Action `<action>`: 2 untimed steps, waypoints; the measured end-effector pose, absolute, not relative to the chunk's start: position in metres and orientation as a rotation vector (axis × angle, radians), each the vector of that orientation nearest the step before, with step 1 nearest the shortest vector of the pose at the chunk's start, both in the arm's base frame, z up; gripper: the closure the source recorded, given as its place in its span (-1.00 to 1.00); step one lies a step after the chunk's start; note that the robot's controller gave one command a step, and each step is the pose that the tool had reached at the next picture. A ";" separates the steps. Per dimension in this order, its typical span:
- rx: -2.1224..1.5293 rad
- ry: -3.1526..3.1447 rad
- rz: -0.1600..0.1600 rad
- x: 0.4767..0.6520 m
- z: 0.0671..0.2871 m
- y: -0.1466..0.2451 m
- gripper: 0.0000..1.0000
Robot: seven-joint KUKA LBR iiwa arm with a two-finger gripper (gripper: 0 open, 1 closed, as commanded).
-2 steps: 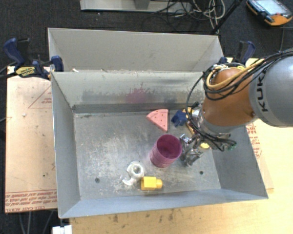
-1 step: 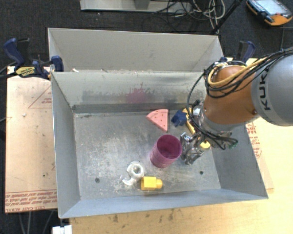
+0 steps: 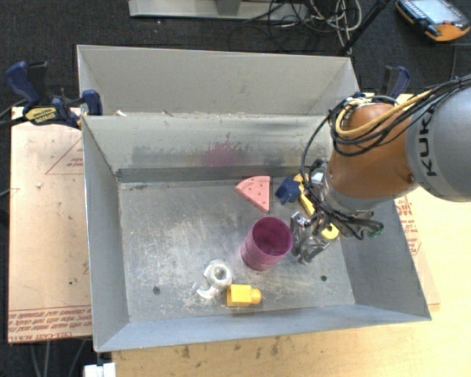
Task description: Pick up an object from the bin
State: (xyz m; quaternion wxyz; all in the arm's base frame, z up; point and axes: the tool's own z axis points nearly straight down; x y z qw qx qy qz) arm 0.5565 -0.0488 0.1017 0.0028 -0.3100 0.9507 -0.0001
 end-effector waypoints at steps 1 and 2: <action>-0.974 2.983 0.001 0.556 0.106 -0.048 1.00; -0.974 2.984 0.002 0.556 0.113 -0.048 1.00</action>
Offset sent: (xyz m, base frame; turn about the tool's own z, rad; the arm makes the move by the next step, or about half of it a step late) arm 0.0001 0.0000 0.0273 0.0000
